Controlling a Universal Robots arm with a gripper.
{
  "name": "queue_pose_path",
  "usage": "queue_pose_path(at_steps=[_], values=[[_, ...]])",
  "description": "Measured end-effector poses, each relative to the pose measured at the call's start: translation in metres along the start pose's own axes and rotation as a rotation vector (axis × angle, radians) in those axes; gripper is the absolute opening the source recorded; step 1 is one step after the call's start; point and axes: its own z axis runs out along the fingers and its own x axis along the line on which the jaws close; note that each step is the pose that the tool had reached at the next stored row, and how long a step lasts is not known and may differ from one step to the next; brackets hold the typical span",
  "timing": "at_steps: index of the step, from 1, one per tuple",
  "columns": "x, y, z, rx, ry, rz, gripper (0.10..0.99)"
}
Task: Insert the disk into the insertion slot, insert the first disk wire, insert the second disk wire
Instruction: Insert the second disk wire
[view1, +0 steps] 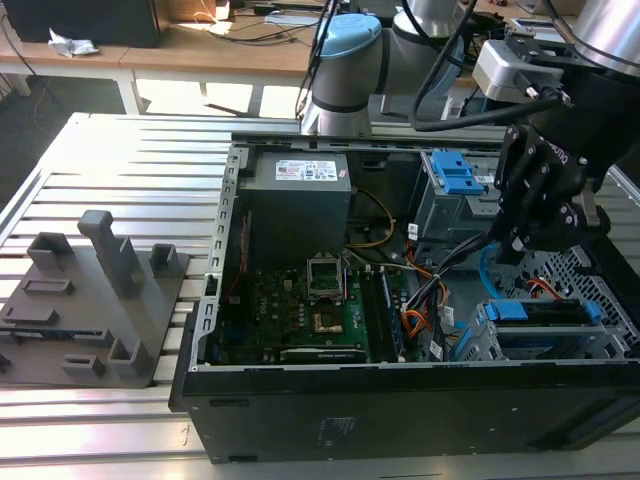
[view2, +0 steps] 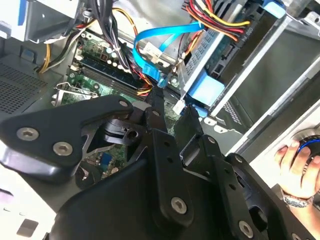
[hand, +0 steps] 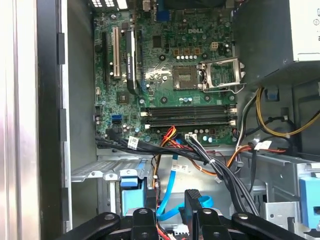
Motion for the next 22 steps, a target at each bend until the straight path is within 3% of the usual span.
queue_pose_path(at_steps=[3,8,14,15,16,18,19,22], values=[[-0.0095,0.0005,0.0001,0.000,0.0003,-0.005,0.361],[-0.0108,-0.0049,0.0046,-0.002,0.0033,-0.051,0.361],[-0.0113,-0.0109,0.0080,-0.004,0.0043,-0.060,0.361],[-0.0113,-0.0109,0.0084,0.005,0.0035,-0.060,0.361],[-0.0113,-0.0107,0.0083,0.036,0.0031,-0.059,0.361],[-0.0112,-0.0104,0.0083,0.059,0.0024,-0.059,0.361],[-0.0112,-0.0104,0.0083,0.066,0.0021,-0.058,0.361],[-0.0112,-0.0069,0.0087,0.067,0.0018,-0.058,0.361]])
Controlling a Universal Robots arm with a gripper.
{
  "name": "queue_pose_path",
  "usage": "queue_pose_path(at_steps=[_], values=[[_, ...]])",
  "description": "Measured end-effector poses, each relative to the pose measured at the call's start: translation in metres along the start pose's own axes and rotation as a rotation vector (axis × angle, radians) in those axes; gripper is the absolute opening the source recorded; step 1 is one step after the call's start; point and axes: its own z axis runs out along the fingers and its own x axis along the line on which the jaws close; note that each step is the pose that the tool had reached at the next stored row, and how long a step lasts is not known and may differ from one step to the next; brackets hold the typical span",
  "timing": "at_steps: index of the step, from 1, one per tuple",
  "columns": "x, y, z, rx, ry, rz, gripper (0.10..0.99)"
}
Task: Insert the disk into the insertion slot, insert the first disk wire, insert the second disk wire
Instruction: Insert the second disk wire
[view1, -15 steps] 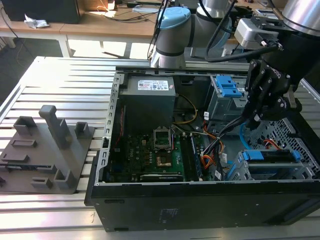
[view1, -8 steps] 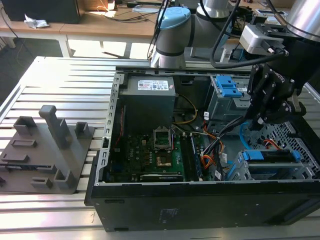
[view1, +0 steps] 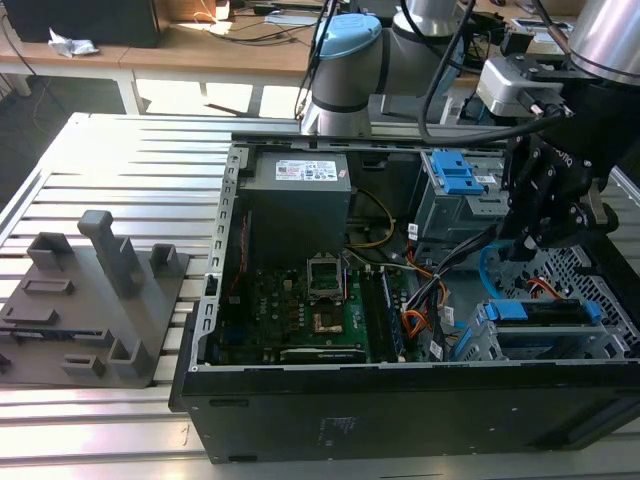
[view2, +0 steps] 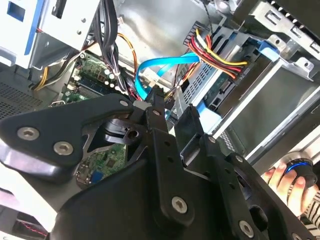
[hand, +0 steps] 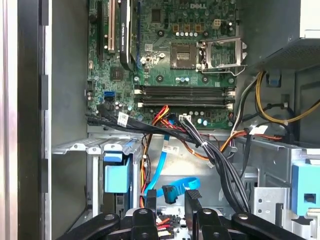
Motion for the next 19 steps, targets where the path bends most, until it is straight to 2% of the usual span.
queue_pose_path(at_steps=[2,6,12,13,14,15,19], values=[[0.0002,0.0073,0.0019,0.000,-0.0002,-0.007,0.361],[0.0001,0.0073,0.0042,0.002,0.0002,-0.100,0.361],[0.0001,0.0073,0.0043,0.002,0.0001,-0.105,0.361],[0.0001,0.0073,0.0043,0.002,0.0000,-0.105,0.345],[0.0001,0.0073,0.0043,0.002,0.0001,-0.105,0.220],[0.0001,0.0073,0.0043,0.002,0.0001,-0.105,0.165],[0.0002,0.0073,0.0043,0.002,0.0000,-0.105,0.161]])
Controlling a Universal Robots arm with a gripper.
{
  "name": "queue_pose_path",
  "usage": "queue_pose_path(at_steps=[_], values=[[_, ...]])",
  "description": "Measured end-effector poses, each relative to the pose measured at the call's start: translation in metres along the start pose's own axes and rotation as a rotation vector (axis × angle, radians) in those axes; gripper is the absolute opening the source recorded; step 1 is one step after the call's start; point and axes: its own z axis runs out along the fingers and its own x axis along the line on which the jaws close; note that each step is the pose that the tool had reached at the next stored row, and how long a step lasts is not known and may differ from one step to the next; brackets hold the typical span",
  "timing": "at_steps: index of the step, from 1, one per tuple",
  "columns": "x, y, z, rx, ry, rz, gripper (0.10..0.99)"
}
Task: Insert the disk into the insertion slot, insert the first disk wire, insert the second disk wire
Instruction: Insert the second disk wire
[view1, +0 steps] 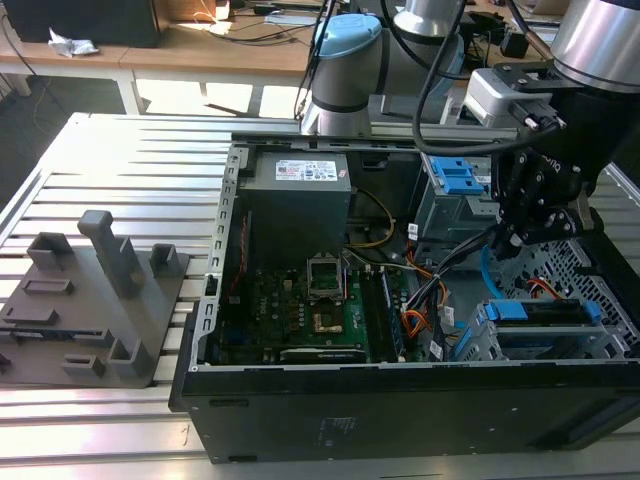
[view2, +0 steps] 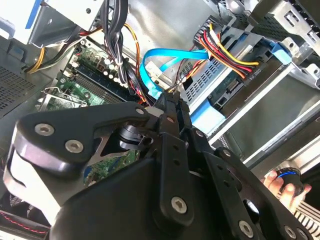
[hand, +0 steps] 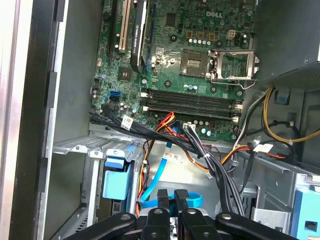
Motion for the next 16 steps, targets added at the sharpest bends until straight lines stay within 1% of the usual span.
queue_pose_path(at_steps=[1,3,4,7,9,11,12,13,14,16], values=[[0.0017,0.0003,0.0001,0.000,-0.0001,0.000,0.161],[0.0130,0.0015,0.0004,0.000,0.0015,0.000,0.161],[0.0215,0.0025,0.0010,0.000,0.0015,0.000,0.161],[0.0372,0.0043,0.0021,0.000,0.0016,0.000,0.161],[0.0459,0.0053,0.0025,0.000,0.0016,0.000,0.161],[0.0483,0.0048,0.0034,-0.003,0.0011,0.001,0.161],[0.0485,0.0040,0.0045,-0.015,-0.0002,0.004,0.161],[0.0485,0.0031,0.0060,-0.033,-0.0023,0.008,0.161],[0.0487,0.0017,0.0084,-0.038,-0.0029,0.012,0.161],[0.0489,-0.0007,0.0110,-0.039,-0.0029,0.020,0.161]])
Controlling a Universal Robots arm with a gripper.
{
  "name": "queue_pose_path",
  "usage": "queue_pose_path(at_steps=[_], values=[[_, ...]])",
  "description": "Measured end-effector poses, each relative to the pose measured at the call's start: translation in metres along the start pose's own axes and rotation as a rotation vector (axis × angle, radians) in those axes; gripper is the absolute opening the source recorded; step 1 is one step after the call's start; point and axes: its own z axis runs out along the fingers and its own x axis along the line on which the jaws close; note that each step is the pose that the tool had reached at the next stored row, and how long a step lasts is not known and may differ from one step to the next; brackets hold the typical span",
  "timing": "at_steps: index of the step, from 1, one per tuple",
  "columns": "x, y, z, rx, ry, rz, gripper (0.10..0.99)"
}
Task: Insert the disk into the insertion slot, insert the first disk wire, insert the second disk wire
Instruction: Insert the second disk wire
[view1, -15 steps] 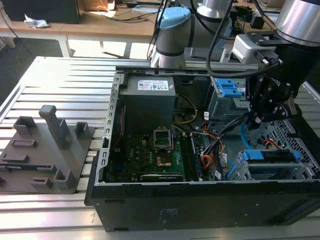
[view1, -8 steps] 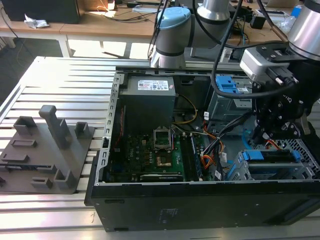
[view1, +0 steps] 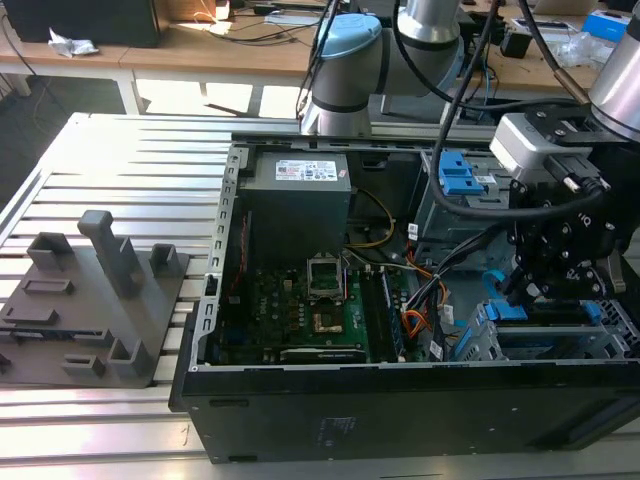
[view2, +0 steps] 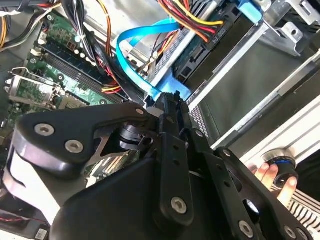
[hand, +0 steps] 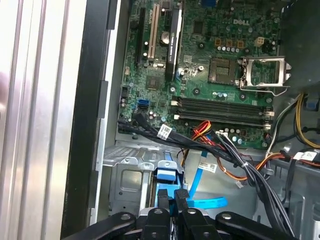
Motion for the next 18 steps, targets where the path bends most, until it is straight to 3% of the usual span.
queue_pose_path(at_steps=[11,18], values=[[0.0022,-0.0280,0.0059,-0.003,-0.0022,0.049,0.161],[-0.0011,-0.0318,0.0066,-0.004,-0.0027,0.072,0.161]])
